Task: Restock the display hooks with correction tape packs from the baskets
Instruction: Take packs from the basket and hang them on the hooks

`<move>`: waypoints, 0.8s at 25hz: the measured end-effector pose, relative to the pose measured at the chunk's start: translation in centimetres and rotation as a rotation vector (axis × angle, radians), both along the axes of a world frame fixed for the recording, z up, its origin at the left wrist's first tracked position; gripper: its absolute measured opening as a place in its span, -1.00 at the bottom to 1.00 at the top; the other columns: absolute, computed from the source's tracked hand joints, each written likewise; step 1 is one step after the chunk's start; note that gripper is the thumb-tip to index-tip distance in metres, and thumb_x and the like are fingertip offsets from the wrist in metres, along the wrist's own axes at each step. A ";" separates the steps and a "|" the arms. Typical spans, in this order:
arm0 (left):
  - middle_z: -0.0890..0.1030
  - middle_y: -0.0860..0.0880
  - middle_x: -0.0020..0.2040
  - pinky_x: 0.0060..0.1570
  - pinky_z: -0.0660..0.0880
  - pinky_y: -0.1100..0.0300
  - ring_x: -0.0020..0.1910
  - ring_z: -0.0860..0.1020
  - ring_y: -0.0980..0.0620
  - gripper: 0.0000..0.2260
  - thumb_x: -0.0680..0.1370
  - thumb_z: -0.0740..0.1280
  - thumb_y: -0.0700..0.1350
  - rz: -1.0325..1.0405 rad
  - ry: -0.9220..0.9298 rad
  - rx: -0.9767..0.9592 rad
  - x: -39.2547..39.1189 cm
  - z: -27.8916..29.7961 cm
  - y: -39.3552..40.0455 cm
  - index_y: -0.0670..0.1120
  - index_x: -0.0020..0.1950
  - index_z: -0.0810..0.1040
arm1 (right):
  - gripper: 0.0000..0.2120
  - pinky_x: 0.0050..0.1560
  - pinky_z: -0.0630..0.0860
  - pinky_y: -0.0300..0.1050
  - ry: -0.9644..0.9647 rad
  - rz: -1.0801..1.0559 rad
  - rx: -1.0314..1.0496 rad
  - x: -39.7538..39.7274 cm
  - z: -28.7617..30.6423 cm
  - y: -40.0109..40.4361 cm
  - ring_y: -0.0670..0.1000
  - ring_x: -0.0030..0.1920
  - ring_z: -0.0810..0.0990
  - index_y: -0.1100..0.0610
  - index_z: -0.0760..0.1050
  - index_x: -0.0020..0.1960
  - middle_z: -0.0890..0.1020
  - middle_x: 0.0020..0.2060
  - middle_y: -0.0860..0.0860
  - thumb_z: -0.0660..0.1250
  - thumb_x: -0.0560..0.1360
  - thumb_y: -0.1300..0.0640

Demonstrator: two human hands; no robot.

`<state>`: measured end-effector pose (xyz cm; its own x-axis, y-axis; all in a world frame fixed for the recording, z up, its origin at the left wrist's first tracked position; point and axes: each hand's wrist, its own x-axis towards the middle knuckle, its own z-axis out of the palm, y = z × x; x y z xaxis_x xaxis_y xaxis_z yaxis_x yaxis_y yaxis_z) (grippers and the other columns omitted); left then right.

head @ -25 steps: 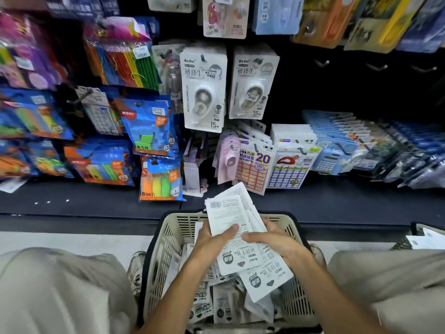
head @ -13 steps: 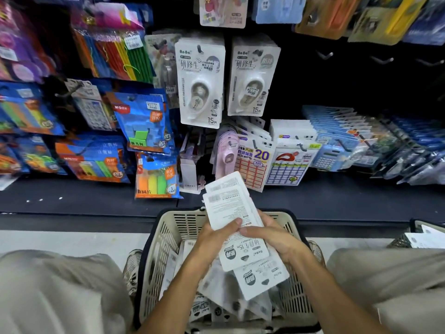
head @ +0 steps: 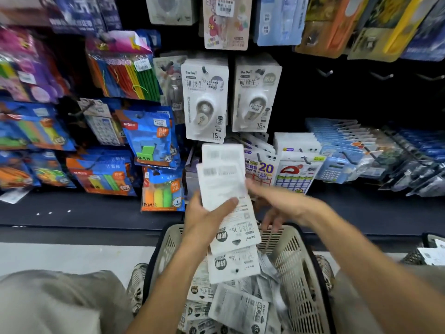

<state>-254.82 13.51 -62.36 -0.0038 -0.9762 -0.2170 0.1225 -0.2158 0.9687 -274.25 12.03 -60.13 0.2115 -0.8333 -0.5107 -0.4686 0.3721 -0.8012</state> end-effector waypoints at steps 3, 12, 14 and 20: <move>0.66 0.32 0.09 -0.01 0.57 0.34 0.01 0.63 0.33 -0.48 0.41 0.57 0.01 -0.127 -0.411 -0.578 0.8 4.3 -0.4 0.20 0.28 0.44 | -0.15 -0.33 0.65 -0.05 -0.323 0.020 0.189 -2.9 3.6 -0.7 0.17 -0.23 0.71 0.06 0.45 0.38 0.67 0.14 0.26 0.00 0.43 -0.56; 0.72 -0.17 0.01 -0.13 0.66 -0.03 -0.08 0.70 -0.17 -0.67 0.55 0.41 -0.29 -0.249 -1.179 -1.923 2.2 11.6 -3.7 -0.18 0.27 0.41 | -0.44 -0.21 0.69 -0.06 -0.842 -0.075 0.172 -2.7 8.2 0.4 0.10 -0.23 0.75 0.24 0.71 0.00 0.74 -0.17 0.18 0.72 0.14 -0.07; 0.71 -0.19 -0.01 -0.12 0.64 -0.02 -0.09 0.68 -0.17 -0.76 0.56 0.38 -0.25 -0.276 -1.176 -1.961 1.9 10.8 -3.3 -0.17 0.19 0.43 | -0.50 0.05 0.66 0.00 -0.874 0.045 0.238 -2.2 7.8 0.8 0.10 -0.09 0.74 0.22 0.68 0.11 0.73 -0.06 0.18 0.69 0.23 0.10; 0.40 -0.15 0.21 -0.04 0.56 -0.07 0.09 0.49 -0.19 -0.47 0.39 0.54 -0.29 -0.106 -1.108 -1.666 0.5 9.9 -3.9 -0.10 0.25 0.36 | -0.50 0.10 0.65 0.07 -1.029 0.015 0.079 -1.6 8.3 0.8 0.16 0.01 0.72 0.20 0.58 0.29 0.70 0.07 0.22 0.57 0.37 0.24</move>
